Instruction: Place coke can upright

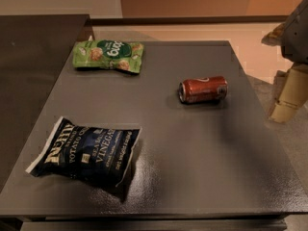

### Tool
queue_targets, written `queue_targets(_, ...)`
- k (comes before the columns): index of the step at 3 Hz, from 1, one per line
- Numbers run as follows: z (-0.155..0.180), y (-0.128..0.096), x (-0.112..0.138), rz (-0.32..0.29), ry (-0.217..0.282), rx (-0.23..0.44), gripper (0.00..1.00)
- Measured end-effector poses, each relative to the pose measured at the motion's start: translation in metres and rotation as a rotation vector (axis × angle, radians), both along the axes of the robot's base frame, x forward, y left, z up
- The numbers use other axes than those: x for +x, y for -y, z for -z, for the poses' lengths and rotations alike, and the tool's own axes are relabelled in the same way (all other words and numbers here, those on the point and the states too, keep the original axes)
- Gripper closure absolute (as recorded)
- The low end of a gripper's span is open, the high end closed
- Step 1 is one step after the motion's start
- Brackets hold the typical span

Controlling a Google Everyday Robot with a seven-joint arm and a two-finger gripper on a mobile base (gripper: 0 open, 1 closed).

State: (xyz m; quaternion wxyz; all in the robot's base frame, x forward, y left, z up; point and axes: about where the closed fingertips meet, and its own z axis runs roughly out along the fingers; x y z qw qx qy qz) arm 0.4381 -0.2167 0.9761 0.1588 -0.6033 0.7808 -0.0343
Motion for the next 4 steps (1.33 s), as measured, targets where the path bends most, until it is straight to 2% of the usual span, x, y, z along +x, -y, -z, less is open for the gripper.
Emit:
queue_targets(2, 0.001, -0.005, 0.005, -0.019, -0.002, 0.008, 0.00)
queue_targets(4, 0.022, -0.029, 0.051, -0.098, -0.017, 0.027, 0.00)
